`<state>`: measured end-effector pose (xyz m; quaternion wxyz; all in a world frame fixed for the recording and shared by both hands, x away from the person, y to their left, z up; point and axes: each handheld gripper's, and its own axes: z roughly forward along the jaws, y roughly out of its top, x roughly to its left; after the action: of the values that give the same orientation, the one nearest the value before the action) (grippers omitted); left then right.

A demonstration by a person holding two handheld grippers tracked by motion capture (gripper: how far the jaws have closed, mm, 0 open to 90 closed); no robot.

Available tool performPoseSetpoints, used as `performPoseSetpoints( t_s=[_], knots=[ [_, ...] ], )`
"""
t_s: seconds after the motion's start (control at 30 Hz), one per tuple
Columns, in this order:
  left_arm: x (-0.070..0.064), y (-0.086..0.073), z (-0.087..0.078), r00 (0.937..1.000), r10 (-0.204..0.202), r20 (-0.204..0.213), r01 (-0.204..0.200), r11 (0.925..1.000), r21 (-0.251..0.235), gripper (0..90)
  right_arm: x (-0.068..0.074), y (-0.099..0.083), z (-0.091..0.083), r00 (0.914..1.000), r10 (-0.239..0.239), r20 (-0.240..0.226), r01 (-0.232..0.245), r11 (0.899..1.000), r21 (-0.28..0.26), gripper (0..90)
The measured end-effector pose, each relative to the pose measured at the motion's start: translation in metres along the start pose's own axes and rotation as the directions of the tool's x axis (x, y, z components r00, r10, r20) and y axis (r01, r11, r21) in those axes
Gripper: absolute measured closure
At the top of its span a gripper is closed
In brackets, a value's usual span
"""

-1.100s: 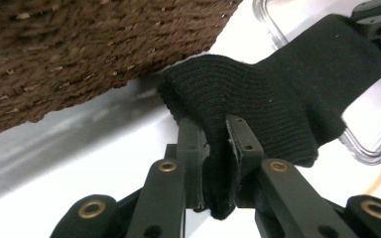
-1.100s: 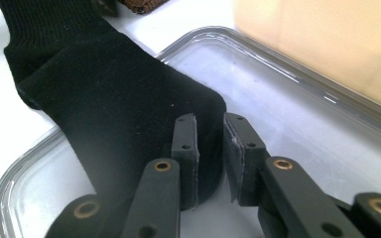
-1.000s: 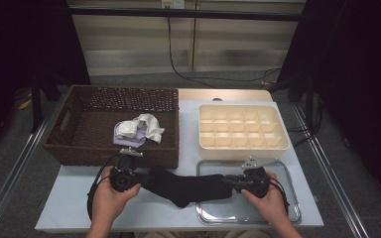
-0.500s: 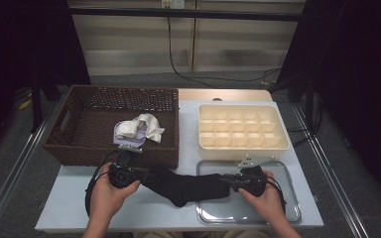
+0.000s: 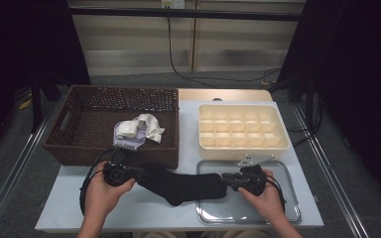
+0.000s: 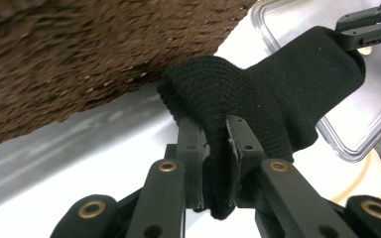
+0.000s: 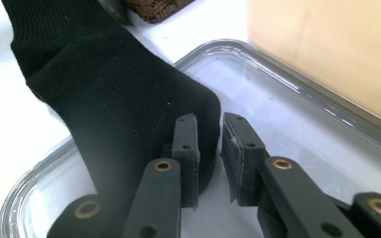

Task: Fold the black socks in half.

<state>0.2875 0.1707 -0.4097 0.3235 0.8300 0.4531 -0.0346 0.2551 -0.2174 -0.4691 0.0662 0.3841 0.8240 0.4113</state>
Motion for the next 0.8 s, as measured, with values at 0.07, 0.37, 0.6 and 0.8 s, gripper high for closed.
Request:
performPoseSetpoints(
  t_s=[0.07, 0.37, 0.6, 0.8],
  knots=[
    [0.003, -0.001, -0.001, 1.0, -0.001, -0.001, 0.001, 1.0, 0.007, 79.0, 0.001, 0.001, 0.001, 1.0, -0.003, 0.0, 0.003, 1.0, 0.002, 77.4],
    [0.018, -0.008, -0.01, 0.9995, -0.029, -0.014, 0.029, 0.9996, 0.004, 79.0, 0.002, 0.001, 0.002, 0.9999, -0.01, -0.01, 0.01, 1.0, 0.007, 82.8],
    [0.026, -0.007, -0.023, 0.9984, -0.039, -0.041, 0.04, 0.9992, 0.006, 79.0, 0.003, 0.001, 0.004, 0.9998, -0.016, -0.011, 0.016, 1.0, 0.019, 85.7],
    [0.016, 0.0, -0.024, 0.9993, -0.016, -0.035, 0.016, 0.9998, 0.009, 78.9, 0.002, 0.0, 0.005, 0.9998, -0.02, -0.009, 0.02, 1.0, 0.022, 85.6]
  ],
)
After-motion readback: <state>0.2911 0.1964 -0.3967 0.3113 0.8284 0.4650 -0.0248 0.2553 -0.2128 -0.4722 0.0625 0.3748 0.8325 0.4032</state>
